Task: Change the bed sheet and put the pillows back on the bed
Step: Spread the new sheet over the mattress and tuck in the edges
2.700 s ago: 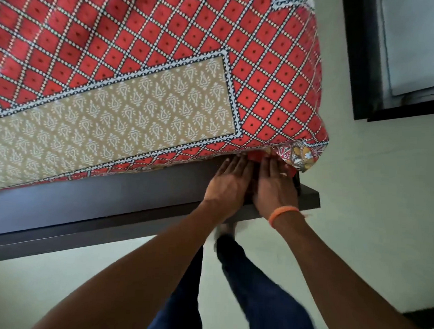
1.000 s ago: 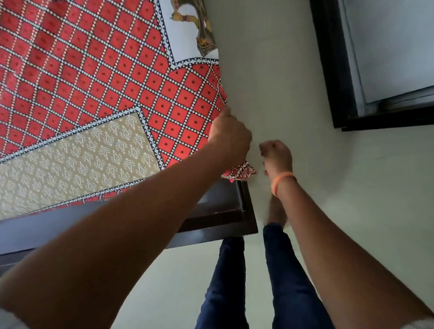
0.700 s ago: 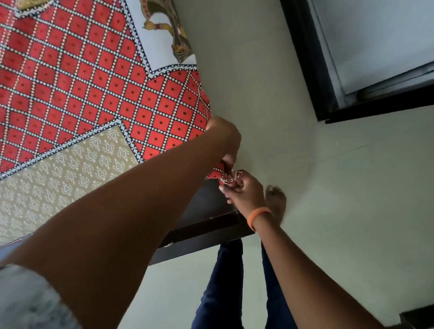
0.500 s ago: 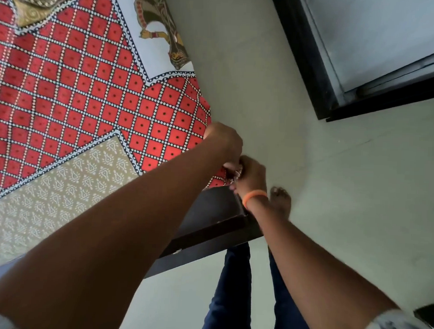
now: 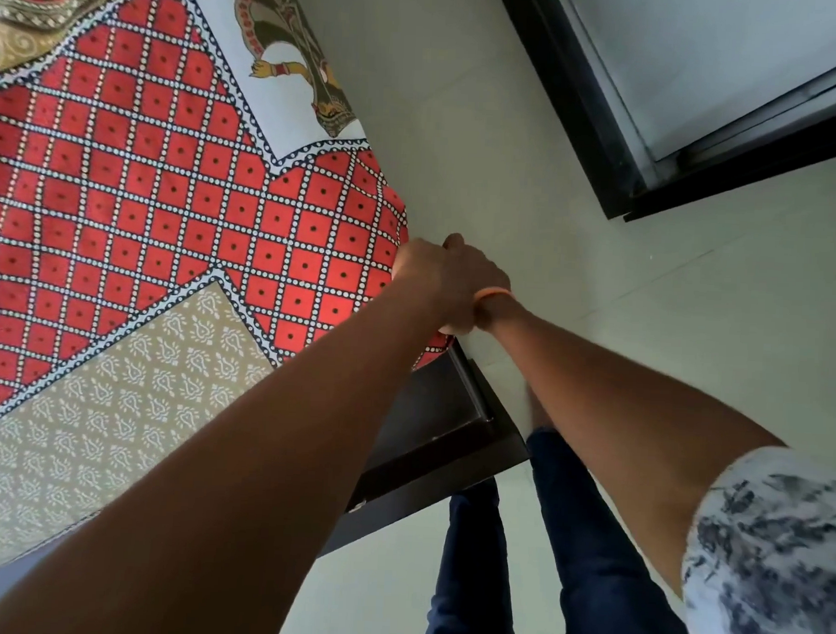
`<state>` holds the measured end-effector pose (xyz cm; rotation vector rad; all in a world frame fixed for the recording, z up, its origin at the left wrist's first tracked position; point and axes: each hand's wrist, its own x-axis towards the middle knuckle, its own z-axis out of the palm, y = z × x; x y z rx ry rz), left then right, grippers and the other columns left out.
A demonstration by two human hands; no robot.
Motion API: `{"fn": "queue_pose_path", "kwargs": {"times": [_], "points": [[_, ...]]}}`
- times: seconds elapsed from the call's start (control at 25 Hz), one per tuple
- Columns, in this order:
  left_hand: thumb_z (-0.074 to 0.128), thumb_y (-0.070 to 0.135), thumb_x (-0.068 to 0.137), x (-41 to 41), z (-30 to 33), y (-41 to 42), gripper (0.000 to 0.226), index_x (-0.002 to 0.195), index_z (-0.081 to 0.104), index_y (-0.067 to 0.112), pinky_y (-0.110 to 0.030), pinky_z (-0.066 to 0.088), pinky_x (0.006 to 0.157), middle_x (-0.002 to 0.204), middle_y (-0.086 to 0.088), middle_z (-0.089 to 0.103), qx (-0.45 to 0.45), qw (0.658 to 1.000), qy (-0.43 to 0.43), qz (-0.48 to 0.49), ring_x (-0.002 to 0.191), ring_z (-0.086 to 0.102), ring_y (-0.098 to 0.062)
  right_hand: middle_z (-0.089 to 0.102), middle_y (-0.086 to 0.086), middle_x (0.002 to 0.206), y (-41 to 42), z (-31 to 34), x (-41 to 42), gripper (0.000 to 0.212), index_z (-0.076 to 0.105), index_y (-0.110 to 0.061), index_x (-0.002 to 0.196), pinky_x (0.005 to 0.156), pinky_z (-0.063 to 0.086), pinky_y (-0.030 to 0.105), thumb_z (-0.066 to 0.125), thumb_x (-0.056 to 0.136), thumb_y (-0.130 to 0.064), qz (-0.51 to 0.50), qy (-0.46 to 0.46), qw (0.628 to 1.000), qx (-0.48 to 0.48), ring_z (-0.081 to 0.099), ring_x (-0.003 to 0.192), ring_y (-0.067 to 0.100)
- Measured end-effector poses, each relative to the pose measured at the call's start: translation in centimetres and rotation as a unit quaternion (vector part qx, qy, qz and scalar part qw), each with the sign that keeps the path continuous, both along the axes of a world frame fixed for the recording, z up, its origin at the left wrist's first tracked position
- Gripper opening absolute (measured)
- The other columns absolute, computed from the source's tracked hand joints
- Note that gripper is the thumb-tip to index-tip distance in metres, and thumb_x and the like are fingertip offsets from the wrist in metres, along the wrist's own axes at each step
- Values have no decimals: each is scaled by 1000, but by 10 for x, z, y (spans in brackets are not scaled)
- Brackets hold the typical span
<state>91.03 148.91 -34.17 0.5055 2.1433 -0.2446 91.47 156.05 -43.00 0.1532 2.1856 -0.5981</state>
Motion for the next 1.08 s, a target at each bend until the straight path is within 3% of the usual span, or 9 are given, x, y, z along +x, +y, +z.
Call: {"fn": "queue_pose_path", "kwargs": {"times": [0.16,0.24,0.32,0.4,0.52,0.64,0.8,0.96,1.08], "points": [[56,41,90,-5,-12,-1,28,104,58,16,-36,44,66,72,1,47,33,999,-28,33,76,54,-23,66,29,107,23,-2,12,20,61,5,109,54,53,27,56,89,5,-237,-119,945,-192,62,73,23],[60,38,87,-10,-12,-2,22,89,57,16,-35,43,65,72,1,48,68,996,-31,49,75,52,-23,68,30,94,18,11,46,16,64,8,99,58,53,31,56,85,12,-448,-101,851,-256,62,74,26],[61,30,87,-21,-14,-6,19,86,58,11,-32,45,67,85,-4,57,93,993,-37,61,79,52,-24,67,16,82,15,16,70,9,65,-4,86,61,55,31,62,84,4,-614,-35,761,-204,63,74,26],[55,17,90,-35,-17,-12,19,100,65,4,-34,51,77,106,-11,63,93,993,-44,62,93,57,-27,68,9,89,20,17,88,4,66,-12,88,68,56,35,63,86,-9,-642,25,756,-130,65,81,27],[52,15,92,-45,-22,-17,28,114,66,5,-39,54,86,119,-14,64,36,999,-20,-9,109,61,-32,73,7,103,10,31,104,26,70,-13,108,74,59,32,54,90,-20,-556,-33,768,-316,70,92,22],[52,26,94,-43,-23,-16,34,123,61,10,-43,52,86,124,-9,61,-45,997,-11,-67,114,60,-30,74,7,106,-4,32,97,29,73,-16,110,97,53,43,49,98,-24,-484,-66,798,-354,69,102,22],[50,30,95,-52,-21,-15,36,121,62,9,-46,53,95,126,-9,60,-42,997,-41,-44,116,59,-29,70,8,106,-8,24,58,31,71,-18,93,110,41,49,46,100,-34,-519,-204,738,-380,62,107,28],[47,31,94,-46,-21,-20,35,117,64,9,-41,54,85,122,-10,63,-24,999,1,-36,111,61,-32,69,16,111,-18,18,34,32,70,-10,106,100,49,46,46,99,-31,-494,-245,747,-371,65,102,32],[47,27,95,-38,-26,-20,32,115,64,9,-42,50,74,118,-11,64,8,998,54,-10,107,63,-35,73,11,77,-24,14,44,23,73,-14,74,64,55,33,58,90,-20,-594,-101,762,-236,65,68,24]]}}
